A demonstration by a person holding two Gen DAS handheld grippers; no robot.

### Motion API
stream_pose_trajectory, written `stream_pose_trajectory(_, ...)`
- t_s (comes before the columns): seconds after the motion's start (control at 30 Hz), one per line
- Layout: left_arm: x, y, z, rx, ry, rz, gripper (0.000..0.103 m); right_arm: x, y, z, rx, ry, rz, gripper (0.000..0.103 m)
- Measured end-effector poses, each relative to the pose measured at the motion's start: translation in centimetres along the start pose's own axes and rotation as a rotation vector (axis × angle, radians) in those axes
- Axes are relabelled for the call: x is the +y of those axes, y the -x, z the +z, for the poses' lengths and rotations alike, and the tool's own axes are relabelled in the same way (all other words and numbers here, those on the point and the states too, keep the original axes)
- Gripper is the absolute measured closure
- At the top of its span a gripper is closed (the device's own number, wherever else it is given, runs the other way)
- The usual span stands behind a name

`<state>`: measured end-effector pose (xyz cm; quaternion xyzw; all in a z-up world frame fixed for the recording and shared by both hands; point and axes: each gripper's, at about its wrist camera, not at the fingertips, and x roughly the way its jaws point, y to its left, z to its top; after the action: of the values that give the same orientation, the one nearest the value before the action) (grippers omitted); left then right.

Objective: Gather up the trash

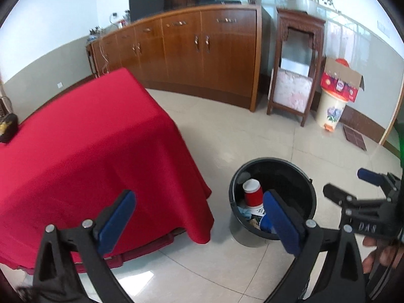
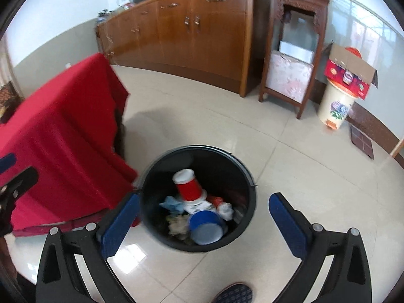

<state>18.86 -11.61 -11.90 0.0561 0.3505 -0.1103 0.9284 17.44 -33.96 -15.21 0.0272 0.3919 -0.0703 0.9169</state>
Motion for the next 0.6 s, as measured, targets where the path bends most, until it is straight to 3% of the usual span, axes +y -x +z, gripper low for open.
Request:
stream_pose_trajectory(0.4, 2.5, 8.1, -0.5, -0.083, 0.071, 0.028, 0.002, 4.8, 12.7, -1.7, -0.094, 0.011, 0.037, 0.0)
stream_pose_trajectory(0.6, 2.4, 14.1, -1.6, -0.151, 0.039, 0.044, 0.001, 6.3, 18.7, -3.0, -0.155, 0.049, 0.06, 0.0)
